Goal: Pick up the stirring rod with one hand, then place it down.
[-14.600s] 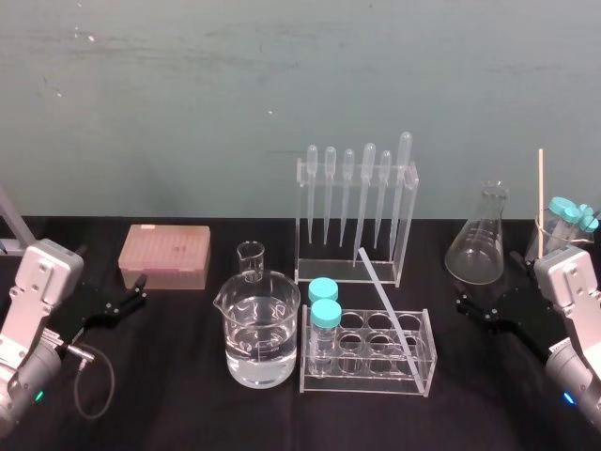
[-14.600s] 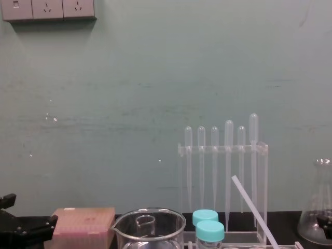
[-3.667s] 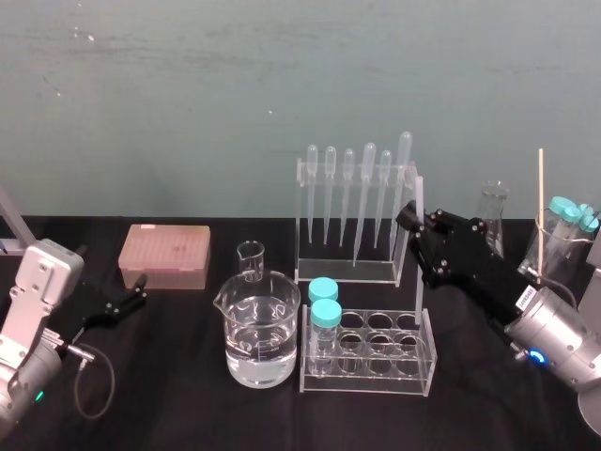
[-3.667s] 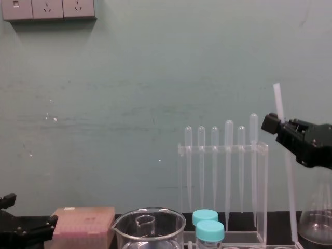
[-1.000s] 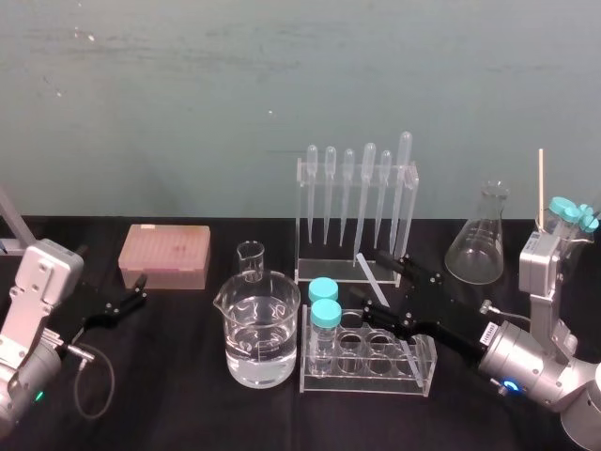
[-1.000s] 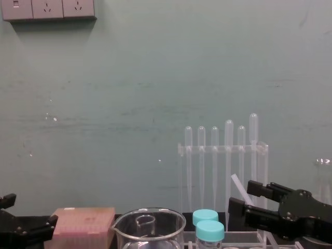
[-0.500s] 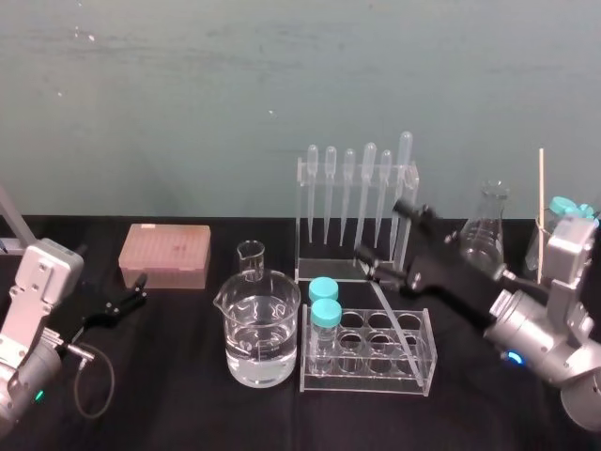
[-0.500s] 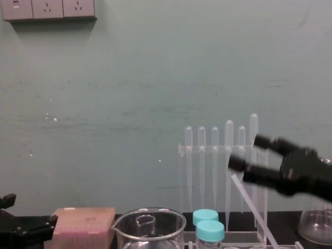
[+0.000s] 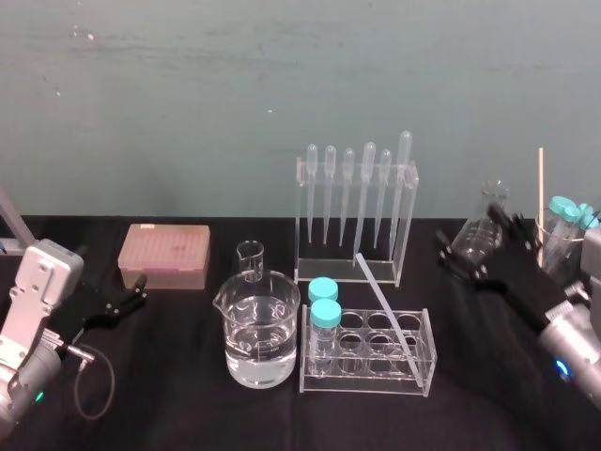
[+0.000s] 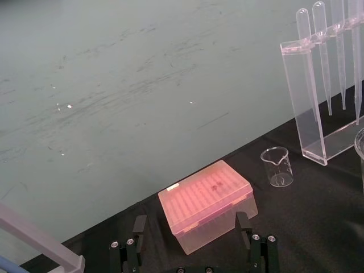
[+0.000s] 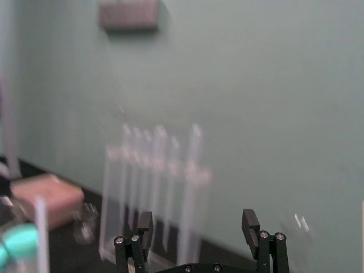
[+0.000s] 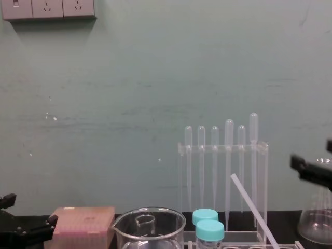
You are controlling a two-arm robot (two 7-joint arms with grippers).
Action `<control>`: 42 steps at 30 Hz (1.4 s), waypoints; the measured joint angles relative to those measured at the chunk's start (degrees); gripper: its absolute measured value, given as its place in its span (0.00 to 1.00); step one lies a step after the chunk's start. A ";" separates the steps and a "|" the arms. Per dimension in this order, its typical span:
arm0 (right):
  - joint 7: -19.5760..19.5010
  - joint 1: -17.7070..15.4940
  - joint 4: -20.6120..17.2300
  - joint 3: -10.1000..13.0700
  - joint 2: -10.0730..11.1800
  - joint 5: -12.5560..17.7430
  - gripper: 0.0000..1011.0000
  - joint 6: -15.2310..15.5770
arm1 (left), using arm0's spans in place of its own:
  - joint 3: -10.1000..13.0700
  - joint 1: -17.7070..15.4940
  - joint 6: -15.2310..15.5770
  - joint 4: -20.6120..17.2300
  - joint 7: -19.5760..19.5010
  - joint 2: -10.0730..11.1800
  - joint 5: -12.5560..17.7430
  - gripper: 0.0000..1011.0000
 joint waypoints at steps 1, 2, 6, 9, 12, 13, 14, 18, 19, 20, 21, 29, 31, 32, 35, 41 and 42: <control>-0.61 -0.49 -0.20 0.21 0.14 -0.34 0.99 0.99 | 0.00 0.00 0.00 0.00 0.00 0.00 0.00 0.99; -1.00 -0.89 -0.36 0.35 0.25 -0.55 0.99 1.77 | 0.00 0.00 0.00 0.00 0.00 0.00 0.00 0.99; -2.69 -2.63 -0.90 0.72 0.75 -1.66 0.99 7.41 | 0.00 0.00 0.00 0.00 0.00 0.00 0.00 0.99; -2.82 -3.12 -0.91 0.87 0.70 -1.92 0.99 10.53 | 0.00 0.00 0.00 0.00 0.00 0.00 0.00 0.99; -2.81 -3.14 -0.89 0.87 0.70 -1.93 0.99 10.48 | 0.00 0.00 0.00 0.00 0.00 0.00 0.00 0.99; -2.80 -3.14 -0.89 0.86 0.70 -1.93 0.99 10.43 | 0.00 0.00 0.00 0.00 0.00 0.00 0.00 0.99; -2.79 -3.13 -0.89 0.86 0.70 -1.93 0.99 10.39 | 0.00 0.00 0.00 0.00 0.00 0.00 0.00 0.99; -2.75 -3.09 -0.88 0.80 0.71 -1.89 0.99 10.16 | 0.00 0.00 0.00 0.00 0.00 0.00 0.00 0.99; -2.76 -3.07 -0.87 0.80 0.72 -1.88 0.99 10.07 | 0.00 0.00 0.00 0.00 0.00 0.00 0.00 0.99; -2.76 -3.06 -0.87 0.79 0.72 -1.87 0.99 10.03 | 0.00 0.00 0.00 0.00 0.00 0.00 0.00 0.99; -2.75 -3.05 -0.86 0.78 0.72 -1.87 0.99 9.99 | 0.00 0.00 0.00 0.00 0.00 0.00 0.00 0.99; -2.70 -2.99 -0.83 0.74 0.75 -1.82 0.99 9.73 | 0.00 0.00 0.00 0.00 0.00 0.00 0.00 0.99; -2.69 -2.99 -0.82 0.73 0.76 -1.81 0.99 9.69 | 0.00 0.00 0.00 0.00 0.00 0.00 0.00 0.99; -2.69 -2.98 -0.81 0.73 0.76 -1.81 0.99 9.68 | 0.00 0.00 0.00 0.00 0.00 0.00 0.00 0.99; -2.68 -2.97 -0.81 0.70 0.76 -1.79 0.99 9.63 | 0.00 0.00 0.00 0.00 0.00 0.00 0.00 0.99; -2.65 -2.95 -0.81 0.69 0.76 -1.76 0.99 9.57 | 0.00 0.00 0.00 0.00 0.00 0.00 0.00 0.99; -2.65 -2.94 -0.81 0.69 0.76 -1.75 0.99 9.57 | 0.00 0.00 0.00 0.00 0.00 0.00 0.00 0.99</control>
